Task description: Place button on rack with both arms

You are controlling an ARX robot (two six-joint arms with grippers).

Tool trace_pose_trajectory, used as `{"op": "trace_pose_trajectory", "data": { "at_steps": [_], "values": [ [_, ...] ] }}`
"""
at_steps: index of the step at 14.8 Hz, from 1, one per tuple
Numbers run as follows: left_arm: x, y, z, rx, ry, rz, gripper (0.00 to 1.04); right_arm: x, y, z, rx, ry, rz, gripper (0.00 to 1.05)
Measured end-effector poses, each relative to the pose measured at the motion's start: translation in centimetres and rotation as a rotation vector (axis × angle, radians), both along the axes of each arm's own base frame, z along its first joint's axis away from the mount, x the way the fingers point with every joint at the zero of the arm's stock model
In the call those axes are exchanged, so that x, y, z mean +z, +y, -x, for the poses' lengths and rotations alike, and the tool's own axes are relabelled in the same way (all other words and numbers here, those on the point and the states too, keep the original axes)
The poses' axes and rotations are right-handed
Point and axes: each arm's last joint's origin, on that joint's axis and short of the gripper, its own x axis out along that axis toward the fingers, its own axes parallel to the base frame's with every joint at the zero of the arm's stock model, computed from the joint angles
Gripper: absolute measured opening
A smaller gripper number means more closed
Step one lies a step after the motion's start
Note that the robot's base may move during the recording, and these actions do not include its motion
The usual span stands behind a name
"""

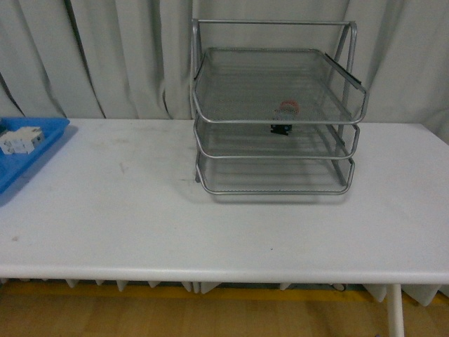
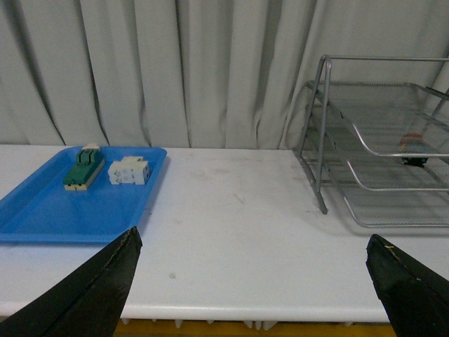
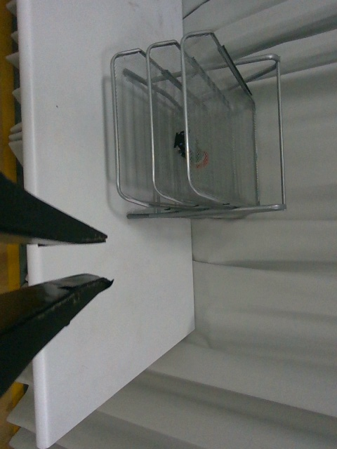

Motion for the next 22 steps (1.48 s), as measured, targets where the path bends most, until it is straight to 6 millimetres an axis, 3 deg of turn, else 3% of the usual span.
{"op": "trace_pose_trajectory", "data": {
  "at_steps": [7, 22],
  "values": [
    [0.0, 0.0, 0.0, 0.0, 0.0, 0.0, 0.98, 0.0, 0.0, 0.0, 0.0, 0.0, -0.001, 0.99],
    [0.0, 0.0, 0.0, 0.0, 0.0, 0.0, 0.98, 0.0, 0.0, 0.0, 0.0, 0.0, 0.0, 0.98]
  ]
}}
